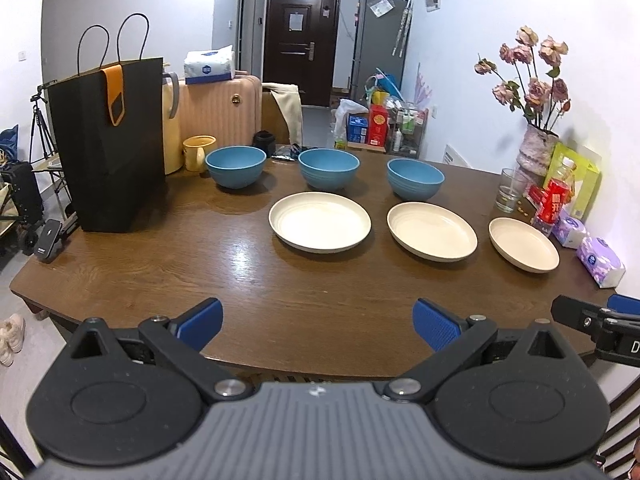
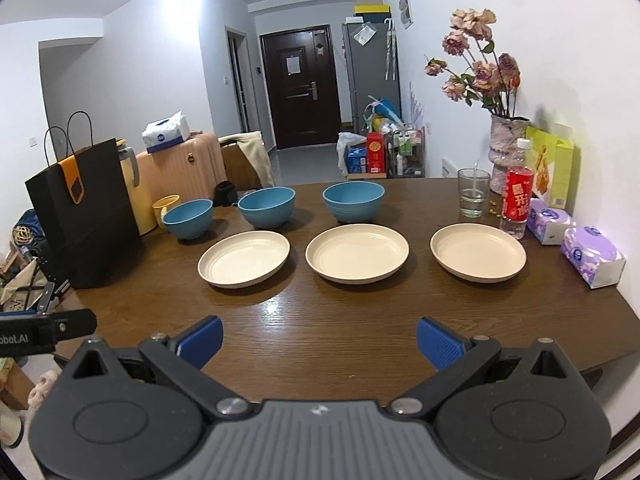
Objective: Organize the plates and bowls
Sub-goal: 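Move both grippers toward the rim of the cream plate nearest the black bag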
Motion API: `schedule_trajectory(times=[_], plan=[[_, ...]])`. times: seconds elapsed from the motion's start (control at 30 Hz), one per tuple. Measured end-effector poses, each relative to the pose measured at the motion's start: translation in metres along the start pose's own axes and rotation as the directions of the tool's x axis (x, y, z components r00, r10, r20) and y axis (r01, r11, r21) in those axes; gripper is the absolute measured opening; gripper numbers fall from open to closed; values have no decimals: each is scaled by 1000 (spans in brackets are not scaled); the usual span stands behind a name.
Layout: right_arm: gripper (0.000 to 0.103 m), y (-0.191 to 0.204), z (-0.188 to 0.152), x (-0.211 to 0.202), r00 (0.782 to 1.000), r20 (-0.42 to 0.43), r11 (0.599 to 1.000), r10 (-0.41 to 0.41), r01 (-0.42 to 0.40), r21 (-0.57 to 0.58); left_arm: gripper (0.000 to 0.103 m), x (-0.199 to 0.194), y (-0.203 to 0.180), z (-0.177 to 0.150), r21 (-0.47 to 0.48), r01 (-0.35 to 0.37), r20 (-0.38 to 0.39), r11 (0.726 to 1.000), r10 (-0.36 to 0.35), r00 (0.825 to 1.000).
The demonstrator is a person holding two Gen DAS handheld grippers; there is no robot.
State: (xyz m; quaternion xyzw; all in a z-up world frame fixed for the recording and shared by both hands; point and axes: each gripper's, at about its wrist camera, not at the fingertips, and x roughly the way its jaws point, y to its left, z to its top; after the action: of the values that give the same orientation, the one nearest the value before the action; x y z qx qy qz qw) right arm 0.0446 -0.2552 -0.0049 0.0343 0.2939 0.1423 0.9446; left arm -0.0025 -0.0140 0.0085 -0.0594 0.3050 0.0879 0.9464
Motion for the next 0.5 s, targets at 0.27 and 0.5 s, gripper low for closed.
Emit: schedule_trajectory(times=[0.27,0.5], plan=[[103,1,14,18,1000,-7,999,25,-25,25,103,16,11,12,-11,0,0,1000,0,1000],[103,13,33,55,1000,-24,999,-12,13,37,103,54,29,38,-2,16,-7,1000,-16,1000]])
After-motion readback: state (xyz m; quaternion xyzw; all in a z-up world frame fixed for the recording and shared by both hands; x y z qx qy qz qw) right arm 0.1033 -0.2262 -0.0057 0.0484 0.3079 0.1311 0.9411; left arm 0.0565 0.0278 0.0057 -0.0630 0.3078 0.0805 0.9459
